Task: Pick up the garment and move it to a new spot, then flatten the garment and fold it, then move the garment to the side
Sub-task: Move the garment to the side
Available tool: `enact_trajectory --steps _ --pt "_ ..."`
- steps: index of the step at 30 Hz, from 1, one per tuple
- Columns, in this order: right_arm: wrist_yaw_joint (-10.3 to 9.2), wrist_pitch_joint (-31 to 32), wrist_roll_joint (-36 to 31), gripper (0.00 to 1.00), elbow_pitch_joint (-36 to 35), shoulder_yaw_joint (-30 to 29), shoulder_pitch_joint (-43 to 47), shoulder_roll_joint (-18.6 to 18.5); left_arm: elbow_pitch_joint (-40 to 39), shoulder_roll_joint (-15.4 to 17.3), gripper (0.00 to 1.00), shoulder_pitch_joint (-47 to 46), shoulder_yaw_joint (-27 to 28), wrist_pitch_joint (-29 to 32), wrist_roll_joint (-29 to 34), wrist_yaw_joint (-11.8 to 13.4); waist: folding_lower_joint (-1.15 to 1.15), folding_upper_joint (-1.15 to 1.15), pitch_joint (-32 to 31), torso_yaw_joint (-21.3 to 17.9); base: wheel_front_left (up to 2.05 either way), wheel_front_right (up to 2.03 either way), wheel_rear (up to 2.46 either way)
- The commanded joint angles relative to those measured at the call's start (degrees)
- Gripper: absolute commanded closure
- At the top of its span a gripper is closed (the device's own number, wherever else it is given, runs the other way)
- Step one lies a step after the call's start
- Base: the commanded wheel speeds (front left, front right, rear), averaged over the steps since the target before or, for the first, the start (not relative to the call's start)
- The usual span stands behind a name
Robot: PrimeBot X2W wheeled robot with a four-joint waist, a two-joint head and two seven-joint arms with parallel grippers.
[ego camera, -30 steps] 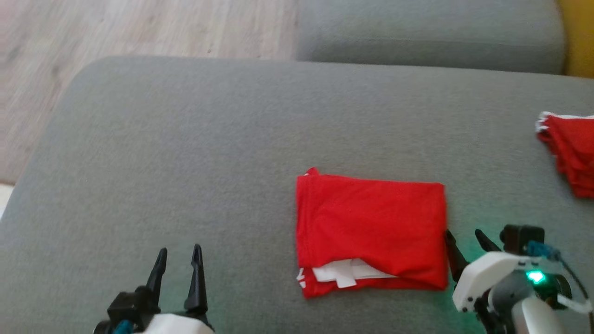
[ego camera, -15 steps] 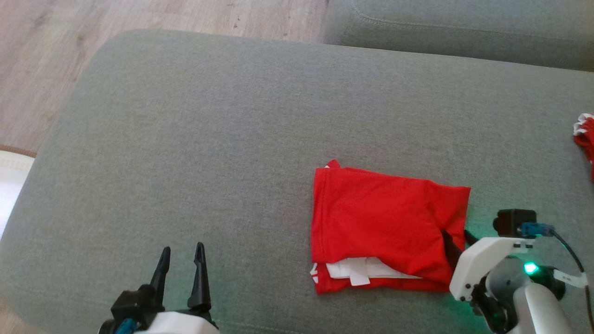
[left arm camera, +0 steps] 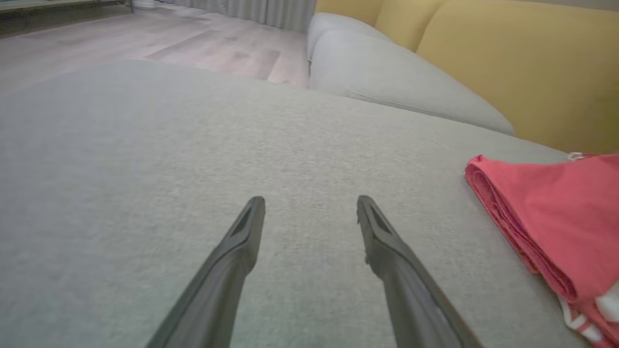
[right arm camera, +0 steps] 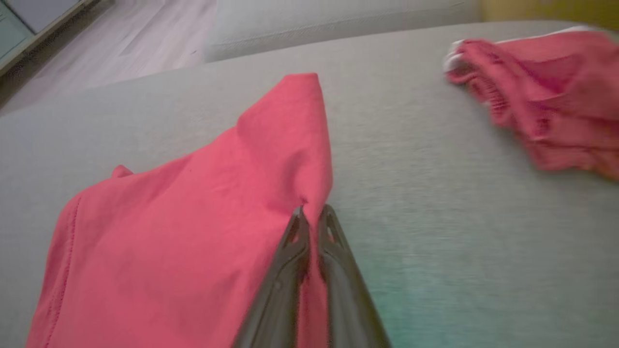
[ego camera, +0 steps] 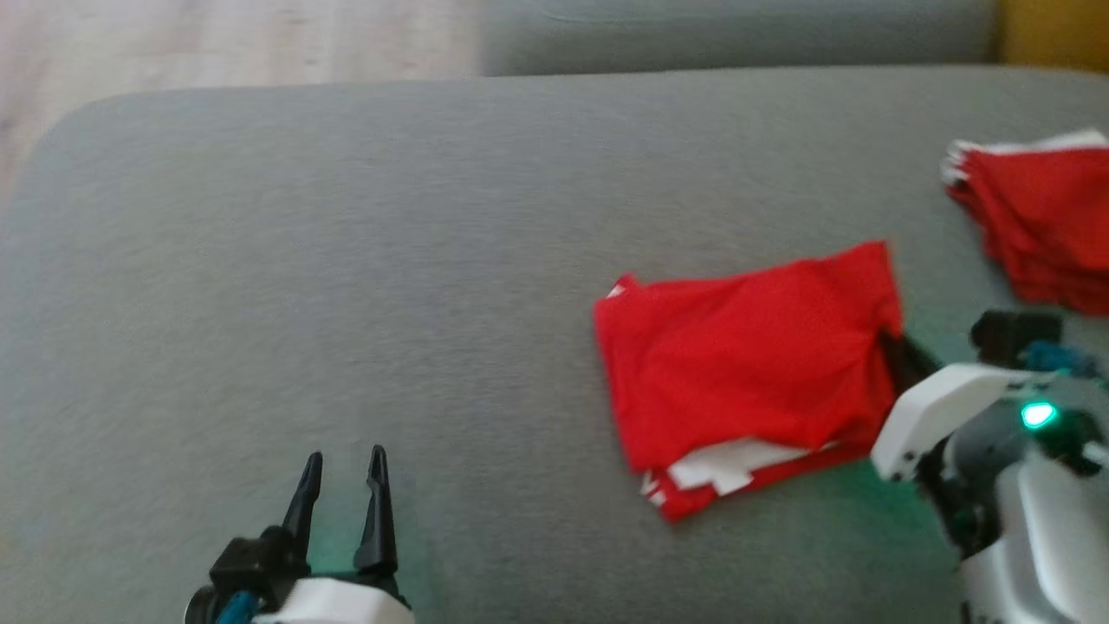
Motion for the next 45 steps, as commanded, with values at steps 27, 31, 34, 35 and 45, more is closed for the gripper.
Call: enact_trajectory --steps 27,31,34,35,45 --pt "0.21 -1.2 0.7 1.0 -1.4 3.3 -19.0 -6.2 -1.8 2.3 0.0 -9.4 0.9 0.8 1.4 -0.2 0.0 0.0 8.0 -12.2 0.0 0.0 0.0" --pt "0.21 -0.2 0.9 1.0 2.1 2.7 -23.1 -6.5 -1.3 1.7 0.0 -8.8 0.9 0.4 1.0 -0.2 0.0 0.0 7.0 -9.9 0.0 0.0 0.0" --pt "0.21 0.0 0.6 1.0 3.8 2.0 -25.1 -7.0 -1.1 1.5 0.0 -8.5 0.8 0.2 0.9 -0.2 0.0 0.0 6.6 -8.8 0.0 0.0 0.0" --pt "0.21 -0.1 0.3 1.0 4.5 1.5 -26.0 -7.3 -1.1 1.3 0.0 -8.5 0.8 0.2 0.9 -0.2 0.0 0.0 6.4 -8.3 0.0 0.0 0.0" --pt "0.21 0.1 -3.3 1.0 10.4 -4.6 -32.9 -12.2 -0.9 1.1 0.0 -8.1 0.9 -0.3 0.7 -0.3 0.0 0.0 6.4 -5.1 0.0 0.0 0.0"
